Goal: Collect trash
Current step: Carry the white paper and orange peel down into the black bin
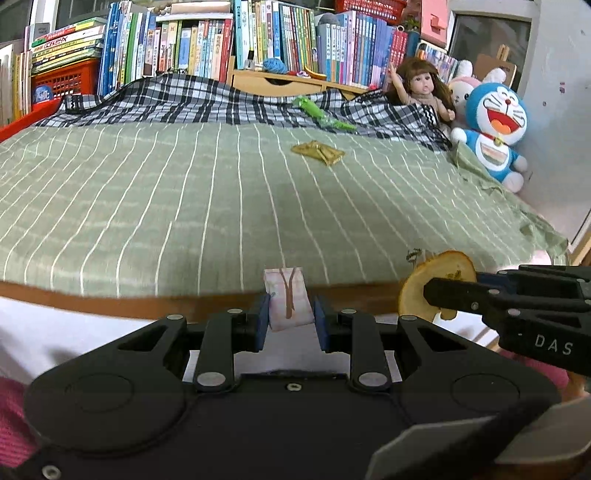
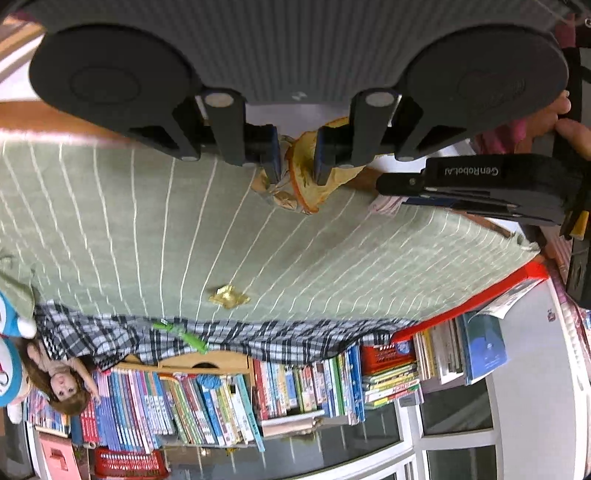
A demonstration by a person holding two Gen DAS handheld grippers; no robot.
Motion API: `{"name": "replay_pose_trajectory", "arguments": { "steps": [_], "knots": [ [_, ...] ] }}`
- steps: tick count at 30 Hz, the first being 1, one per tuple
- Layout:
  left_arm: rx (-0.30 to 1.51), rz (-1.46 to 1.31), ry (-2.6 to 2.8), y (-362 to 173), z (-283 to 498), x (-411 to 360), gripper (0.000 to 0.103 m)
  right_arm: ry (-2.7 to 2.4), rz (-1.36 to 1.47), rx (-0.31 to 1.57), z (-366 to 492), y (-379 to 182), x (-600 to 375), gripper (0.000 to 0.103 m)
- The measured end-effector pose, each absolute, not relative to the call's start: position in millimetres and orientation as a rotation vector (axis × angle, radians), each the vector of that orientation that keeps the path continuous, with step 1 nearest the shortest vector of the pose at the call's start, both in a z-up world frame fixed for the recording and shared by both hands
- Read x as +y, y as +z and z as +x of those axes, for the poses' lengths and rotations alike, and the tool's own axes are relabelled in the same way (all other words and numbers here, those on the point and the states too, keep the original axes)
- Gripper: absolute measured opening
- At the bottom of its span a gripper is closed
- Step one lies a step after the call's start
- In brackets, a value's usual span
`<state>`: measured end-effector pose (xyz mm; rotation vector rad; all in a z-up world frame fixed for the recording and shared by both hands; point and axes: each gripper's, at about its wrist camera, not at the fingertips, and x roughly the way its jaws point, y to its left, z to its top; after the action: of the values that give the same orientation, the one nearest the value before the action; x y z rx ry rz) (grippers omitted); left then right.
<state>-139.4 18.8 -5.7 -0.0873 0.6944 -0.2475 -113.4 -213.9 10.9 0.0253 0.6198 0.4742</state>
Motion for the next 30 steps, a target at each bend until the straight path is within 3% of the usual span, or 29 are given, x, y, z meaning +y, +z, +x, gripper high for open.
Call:
{"name": "replay_pose_trajectory", "arguments": {
  "steps": [30],
  "knots": [
    [0.968,-0.051,-0.224,-107,-156,0,0.025,0.414,0.104,0.874,-122,-82,-207,0.024]
  ]
}}
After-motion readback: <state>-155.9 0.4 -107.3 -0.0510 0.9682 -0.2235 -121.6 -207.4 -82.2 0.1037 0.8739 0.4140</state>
